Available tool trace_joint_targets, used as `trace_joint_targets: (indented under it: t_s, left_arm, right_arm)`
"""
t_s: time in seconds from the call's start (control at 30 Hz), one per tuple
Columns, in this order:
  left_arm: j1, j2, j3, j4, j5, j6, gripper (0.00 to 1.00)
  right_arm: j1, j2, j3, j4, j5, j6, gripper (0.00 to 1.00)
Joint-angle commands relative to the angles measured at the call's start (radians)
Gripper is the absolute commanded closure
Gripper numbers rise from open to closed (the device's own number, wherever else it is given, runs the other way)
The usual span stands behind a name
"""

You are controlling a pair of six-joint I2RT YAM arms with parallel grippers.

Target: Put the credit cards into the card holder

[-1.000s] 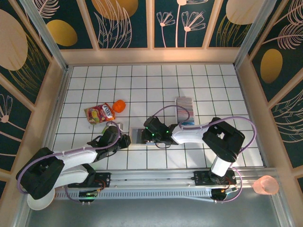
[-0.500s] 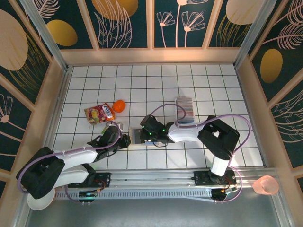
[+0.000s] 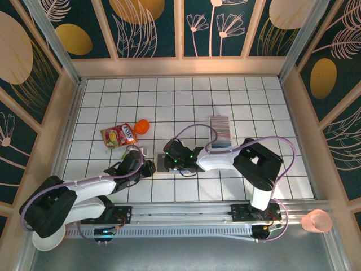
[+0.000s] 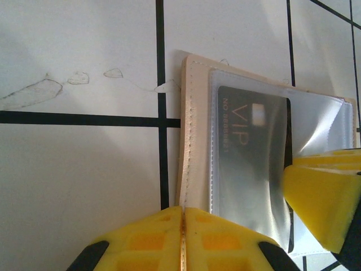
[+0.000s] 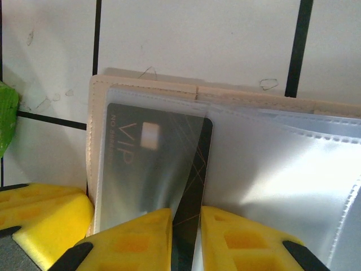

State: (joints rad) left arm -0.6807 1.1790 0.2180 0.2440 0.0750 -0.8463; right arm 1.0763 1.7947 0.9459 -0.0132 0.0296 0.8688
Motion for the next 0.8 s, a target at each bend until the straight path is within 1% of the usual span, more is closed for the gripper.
trace_joint_targets:
  t_s: [0.0, 0.1, 0.2, 0.3, 0.4, 0.5, 0.77]
  left_arm:
    - [-0.003, -0.002, -0.019, 0.013, 0.040, -0.013, 0.90]
    - [-0.002, -0.007, -0.021, 0.014, 0.045, -0.016, 0.90]
    - [-0.003, -0.017, -0.022, 0.011, 0.042, -0.016, 0.91]
    - [-0.003, -0.024, -0.019, 0.005, 0.039, -0.017, 0.90]
    - [-0.003, -0.024, -0.016, 0.005, 0.039, -0.017, 0.90]
    - [-0.003, -0.020, -0.012, 0.003, 0.041, -0.018, 0.91]
    - [-0.002, -0.017, -0.008, -0.003, 0.039, -0.016, 0.90]
  right_arm:
    - [0.022, 0.006, 0.028, 0.006, 0.000, -0.012, 0.79]
    - [0.022, -0.001, 0.023, 0.028, -0.008, -0.006, 0.76]
    - [0.023, -0.032, 0.012, 0.020, 0.033, -0.004, 0.74]
    - [0.019, -0.068, -0.005, -0.003, 0.076, -0.001, 0.74]
    - [0.013, -0.082, -0.023, -0.013, 0.082, 0.008, 0.77]
    - [0.012, -0.075, -0.029, -0.013, 0.081, 0.015, 0.84]
    - [0.011, -0.025, -0.014, -0.010, 0.064, 0.015, 0.85]
